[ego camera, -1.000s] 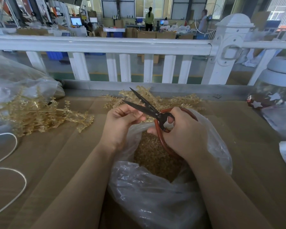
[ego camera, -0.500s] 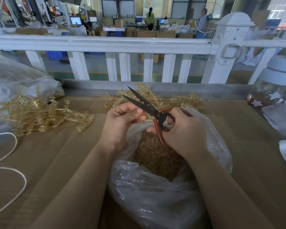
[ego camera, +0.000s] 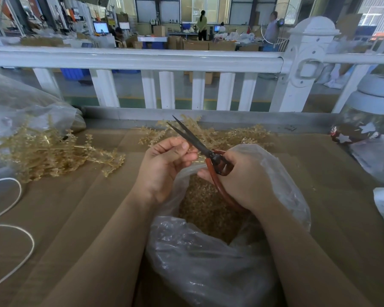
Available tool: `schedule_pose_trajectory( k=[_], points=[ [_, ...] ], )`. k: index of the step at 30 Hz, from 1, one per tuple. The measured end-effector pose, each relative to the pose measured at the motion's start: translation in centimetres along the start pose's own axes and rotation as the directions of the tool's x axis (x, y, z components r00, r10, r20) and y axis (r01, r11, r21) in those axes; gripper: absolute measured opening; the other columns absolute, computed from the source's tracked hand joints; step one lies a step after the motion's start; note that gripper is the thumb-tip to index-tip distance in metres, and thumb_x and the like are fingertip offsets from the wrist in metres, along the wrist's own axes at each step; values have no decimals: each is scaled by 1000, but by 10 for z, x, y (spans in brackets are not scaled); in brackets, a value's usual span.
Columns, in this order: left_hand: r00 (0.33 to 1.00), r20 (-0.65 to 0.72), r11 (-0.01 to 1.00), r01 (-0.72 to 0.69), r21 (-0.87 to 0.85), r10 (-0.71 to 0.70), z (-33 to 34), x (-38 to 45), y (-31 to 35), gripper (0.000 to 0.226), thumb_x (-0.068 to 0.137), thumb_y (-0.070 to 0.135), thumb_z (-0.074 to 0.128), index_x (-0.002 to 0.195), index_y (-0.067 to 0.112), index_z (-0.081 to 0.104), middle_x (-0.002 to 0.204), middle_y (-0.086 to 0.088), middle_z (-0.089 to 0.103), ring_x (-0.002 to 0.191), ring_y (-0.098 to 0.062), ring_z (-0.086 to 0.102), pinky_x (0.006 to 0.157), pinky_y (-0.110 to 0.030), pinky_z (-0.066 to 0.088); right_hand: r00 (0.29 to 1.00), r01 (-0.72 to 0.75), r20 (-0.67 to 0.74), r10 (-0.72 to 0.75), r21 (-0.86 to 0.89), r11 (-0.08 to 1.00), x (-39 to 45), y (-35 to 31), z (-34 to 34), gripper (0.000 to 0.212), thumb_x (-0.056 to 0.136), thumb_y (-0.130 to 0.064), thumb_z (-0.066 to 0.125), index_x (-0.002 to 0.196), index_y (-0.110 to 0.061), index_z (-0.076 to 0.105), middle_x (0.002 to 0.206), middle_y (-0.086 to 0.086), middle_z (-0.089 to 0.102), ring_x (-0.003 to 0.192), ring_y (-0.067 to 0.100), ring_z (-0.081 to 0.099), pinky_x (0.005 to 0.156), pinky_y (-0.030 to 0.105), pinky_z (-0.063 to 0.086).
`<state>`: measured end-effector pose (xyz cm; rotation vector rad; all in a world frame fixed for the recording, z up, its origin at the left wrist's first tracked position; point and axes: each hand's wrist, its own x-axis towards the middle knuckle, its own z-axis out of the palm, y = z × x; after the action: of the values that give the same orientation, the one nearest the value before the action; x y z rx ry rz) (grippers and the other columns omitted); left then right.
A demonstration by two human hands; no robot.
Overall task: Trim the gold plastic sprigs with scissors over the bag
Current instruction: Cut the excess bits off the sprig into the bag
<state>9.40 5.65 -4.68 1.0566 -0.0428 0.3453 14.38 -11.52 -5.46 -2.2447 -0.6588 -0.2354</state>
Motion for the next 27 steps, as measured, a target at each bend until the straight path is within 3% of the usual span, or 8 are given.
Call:
schedule_pose_trajectory(
  k=[4, 7, 11, 15, 18, 20, 22, 27],
  points=[
    [1000, -25, 1000, 16, -6, -16, 1, 0, 1, 7, 79, 8, 65, 80, 10, 71, 75, -4, 72, 67, -12, 69, 64, -20, 54, 998, -56, 5, 55, 67, 996, -1, 0, 0, 50, 59, -87, 56, 75, -40, 58, 67, -24, 63, 66, -2, 61, 58, 16, 41],
    [999, -24, 999, 32, 37, -31, 4, -1, 0, 13, 77, 9, 66, 76, 17, 76, 76, 0, 70, 66, -8, 62, 64, -19, 48, 990, -137, 23, 136, 281, 950, 2, 0, 0, 34, 77, -58, 74, 70, -26, 67, 61, -14, 67, 53, 1, 61, 51, 16, 44],
    [996, -59, 994, 69, 84, -65, 5, -1, 0, 10, 74, 14, 68, 83, 17, 73, 68, 10, 64, 60, -4, 47, 61, -19, 37, 980, -193, 52, 192, 485, 853, 4, -3, -8, 19, 87, -28, 75, 71, -20, 70, 52, -3, 65, 43, 1, 57, 46, 11, 43],
    [998, -22, 981, 63, 186, -60, 7, -2, -4, 13, 72, 15, 71, 85, 11, 71, 71, 9, 67, 60, -3, 49, 60, -20, 37, 987, -154, 40, 155, 505, 849, 2, -5, -8, 14, 87, -27, 75, 77, -18, 73, 57, -1, 68, 48, 2, 60, 49, 9, 44],
    [998, 50, 995, 20, 100, -25, 15, -5, -12, 7, 73, 3, 68, 79, 0, 68, 71, 0, 69, 61, -5, 59, 63, -16, 49, 991, -131, 59, 117, 509, 851, 0, -10, -5, 11, 85, -29, 78, 87, -19, 76, 59, -3, 69, 53, 4, 64, 55, 12, 48],
    [997, 63, 999, 33, 34, -35, 18, -6, -15, 9, 74, -1, 66, 80, -7, 69, 74, -9, 70, 66, -14, 64, 67, -23, 54, 995, -104, 60, 85, 539, 836, -1, -12, -3, 3, 86, -25, 78, 88, -24, 76, 62, -4, 71, 54, 3, 64, 55, 12, 49],
    [996, 80, 999, 45, 26, -47, 19, -5, -15, 21, 77, -3, 65, 92, -17, 64, 80, -19, 67, 73, -26, 63, 74, -36, 53, 997, -76, 48, 59, 565, 822, -1, -13, -1, 12, 89, -19, 75, 84, -30, 73, 61, -6, 71, 53, 1, 64, 54, 10, 48],
    [993, 86, 994, 80, 69, -85, 17, -5, -12, 18, 78, -3, 65, 94, -10, 62, 94, -21, 63, 89, -30, 61, 89, -40, 49, 999, -34, 25, 25, 516, 856, -1, -11, 0, 4, 91, -20, 72, 91, -24, 71, 65, -1, 71, 57, 4, 65, 56, 10, 48]
  ],
)
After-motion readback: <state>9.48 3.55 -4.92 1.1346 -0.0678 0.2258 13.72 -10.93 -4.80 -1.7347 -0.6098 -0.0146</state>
